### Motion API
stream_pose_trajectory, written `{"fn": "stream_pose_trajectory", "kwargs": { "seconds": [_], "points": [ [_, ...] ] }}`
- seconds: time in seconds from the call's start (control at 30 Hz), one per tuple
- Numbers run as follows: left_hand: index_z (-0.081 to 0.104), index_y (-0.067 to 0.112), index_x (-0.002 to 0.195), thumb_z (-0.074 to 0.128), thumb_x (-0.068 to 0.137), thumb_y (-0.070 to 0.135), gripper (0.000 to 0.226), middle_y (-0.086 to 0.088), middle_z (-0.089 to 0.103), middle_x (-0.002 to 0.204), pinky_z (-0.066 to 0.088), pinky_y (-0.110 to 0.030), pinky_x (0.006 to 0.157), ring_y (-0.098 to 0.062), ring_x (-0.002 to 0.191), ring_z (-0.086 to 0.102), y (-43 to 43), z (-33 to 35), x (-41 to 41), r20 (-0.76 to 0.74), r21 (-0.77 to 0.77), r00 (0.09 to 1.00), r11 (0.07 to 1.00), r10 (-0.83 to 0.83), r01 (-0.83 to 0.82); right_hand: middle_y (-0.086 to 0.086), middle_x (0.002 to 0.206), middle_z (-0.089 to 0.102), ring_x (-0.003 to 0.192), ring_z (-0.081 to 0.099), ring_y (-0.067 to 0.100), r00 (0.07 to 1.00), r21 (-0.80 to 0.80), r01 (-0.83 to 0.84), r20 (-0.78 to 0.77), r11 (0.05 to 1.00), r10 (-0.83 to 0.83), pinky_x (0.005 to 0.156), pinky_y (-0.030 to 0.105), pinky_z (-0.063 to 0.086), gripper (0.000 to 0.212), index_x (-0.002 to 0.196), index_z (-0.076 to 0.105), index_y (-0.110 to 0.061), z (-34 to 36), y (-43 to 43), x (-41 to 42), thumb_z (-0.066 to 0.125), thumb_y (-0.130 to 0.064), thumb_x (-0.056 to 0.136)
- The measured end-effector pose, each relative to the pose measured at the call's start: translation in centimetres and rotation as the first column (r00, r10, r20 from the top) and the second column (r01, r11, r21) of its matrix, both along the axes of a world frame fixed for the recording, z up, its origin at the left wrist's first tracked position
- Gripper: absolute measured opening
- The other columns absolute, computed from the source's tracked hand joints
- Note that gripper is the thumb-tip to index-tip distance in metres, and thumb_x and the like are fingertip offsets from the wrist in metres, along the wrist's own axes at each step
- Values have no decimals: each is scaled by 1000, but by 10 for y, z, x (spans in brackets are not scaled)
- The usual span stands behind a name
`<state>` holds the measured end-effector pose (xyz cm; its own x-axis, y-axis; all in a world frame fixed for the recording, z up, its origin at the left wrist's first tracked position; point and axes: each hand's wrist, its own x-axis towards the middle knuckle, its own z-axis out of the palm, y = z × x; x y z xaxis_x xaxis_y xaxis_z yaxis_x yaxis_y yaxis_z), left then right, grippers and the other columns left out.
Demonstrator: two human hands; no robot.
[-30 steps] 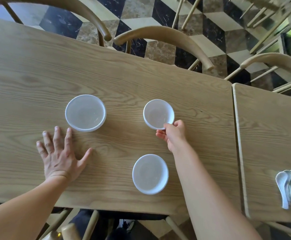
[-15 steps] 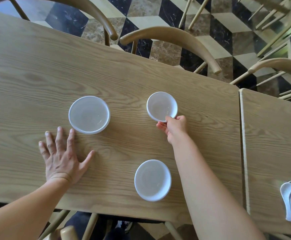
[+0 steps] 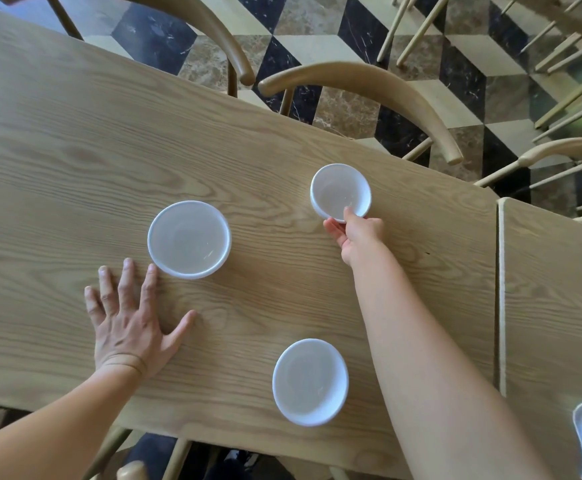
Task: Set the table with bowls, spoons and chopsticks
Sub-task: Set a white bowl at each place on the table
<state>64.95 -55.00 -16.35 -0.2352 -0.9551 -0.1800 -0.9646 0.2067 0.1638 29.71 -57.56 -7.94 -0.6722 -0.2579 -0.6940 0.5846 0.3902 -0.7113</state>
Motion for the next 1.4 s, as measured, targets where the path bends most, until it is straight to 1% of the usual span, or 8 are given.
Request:
{"fn": "stream_pose_trajectory", "kwargs": {
  "seconds": [0.53,0.7,0.83,0.93,1.03,1.13,1.27,1.4],
  "points": [
    [33,16,154,36,72,84,107,-15,17,164,-1,-59,121,-41,152,-1,-1,-4,2,15,-10,1000,1000,-12,12,20,80,62,65,67,26,995,-103,69,78,992,-61,53,29,61,32,123,51,8,6,-38,-8,58,-10,97],
    [33,17,154,37,72,85,107,-15,17,164,-3,-58,121,-41,152,-2,-1,-3,1,12,-8,1000,1000,-9,9,18,78,60,64,65,26,984,-146,114,153,983,-91,65,35,63,17,99,56,7,7,-35,-5,58,-11,98],
    [32,18,154,36,72,86,107,-15,15,165,-6,-55,122,-40,153,-3,-1,-4,2,5,-4,1000,1000,-9,9,15,78,56,64,63,26,984,-147,116,154,982,-93,63,33,63,22,87,56,4,4,-31,-3,63,-15,96],
    [31,18,155,35,71,86,108,-14,15,165,-8,-53,121,-39,153,-4,-3,-3,2,-2,0,1000,1000,4,-4,14,78,53,68,60,25,991,-120,53,127,991,-37,60,32,63,26,92,56,3,2,-19,-3,65,-21,94],
    [32,18,155,35,71,86,108,-15,15,164,-8,-53,121,-39,152,-4,-1,-2,2,-12,2,1000,1000,8,-7,12,74,51,59,55,21,994,-80,-22,100,997,30,51,29,59,24,105,52,0,-2,8,-1,63,-20,96],
    [30,19,155,35,72,86,107,-14,16,164,-6,-55,121,-39,152,-4,-1,-1,1,-16,-2,1000,1000,10,-10,9,69,54,51,51,17,990,29,-138,39,990,137,41,23,48,18,100,50,-6,-8,43,1,60,-21,97],
    [28,21,156,34,72,87,107,-13,15,165,-7,-53,121,-38,152,-5,1,0,0,-15,-3,1000,1000,19,-19,6,67,56,46,45,13,929,170,-358,-36,918,368,38,21,33,17,84,59,-11,-9,96,7,59,-23,97],
    [25,22,157,34,72,87,107,-12,14,165,-10,-51,121,-37,152,-6,1,1,-2,-26,-7,999,1000,19,-19,6,70,58,44,41,12,834,219,-537,-6,815,552,37,22,29,22,90,66,-9,-3,164,22,62,-30,96]
  ]
}}
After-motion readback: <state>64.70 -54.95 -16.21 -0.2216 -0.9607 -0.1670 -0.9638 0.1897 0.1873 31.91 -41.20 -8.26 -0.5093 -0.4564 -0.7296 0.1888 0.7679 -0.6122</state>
